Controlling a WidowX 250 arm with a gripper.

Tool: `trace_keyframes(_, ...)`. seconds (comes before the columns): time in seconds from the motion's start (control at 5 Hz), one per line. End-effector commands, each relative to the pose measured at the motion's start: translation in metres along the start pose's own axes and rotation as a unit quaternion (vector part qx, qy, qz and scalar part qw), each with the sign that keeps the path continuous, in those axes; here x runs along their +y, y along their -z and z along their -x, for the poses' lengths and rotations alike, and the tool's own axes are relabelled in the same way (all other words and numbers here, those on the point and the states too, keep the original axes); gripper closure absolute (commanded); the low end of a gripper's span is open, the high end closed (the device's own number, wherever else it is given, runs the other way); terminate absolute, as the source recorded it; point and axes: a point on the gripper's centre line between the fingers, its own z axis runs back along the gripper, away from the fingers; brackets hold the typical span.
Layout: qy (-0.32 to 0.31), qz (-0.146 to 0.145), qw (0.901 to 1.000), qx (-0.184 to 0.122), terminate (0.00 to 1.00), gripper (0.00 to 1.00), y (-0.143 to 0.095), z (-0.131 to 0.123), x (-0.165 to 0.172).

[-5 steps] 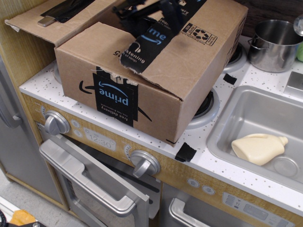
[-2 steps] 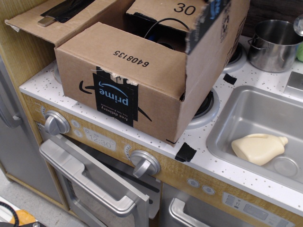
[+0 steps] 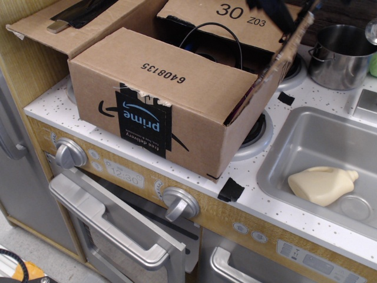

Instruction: Open large4fbox flaps

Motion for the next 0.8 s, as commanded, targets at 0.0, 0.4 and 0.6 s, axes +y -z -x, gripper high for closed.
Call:
trace_keyframes(0.0, 0.021, 0.032, 0.9984, -0.041, 0.00, 0.00, 0.011, 0.002, 0.005)
trace_keyframes(0.4, 0.010, 0.003, 0.9982, -0.059, 0.00, 0.00, 0.031, 0.009, -0.003)
trace_keyframes(0.6, 0.016, -0.007, 0.9985, -0.052, 0.00, 0.00, 0.036, 0.012, 0.002)
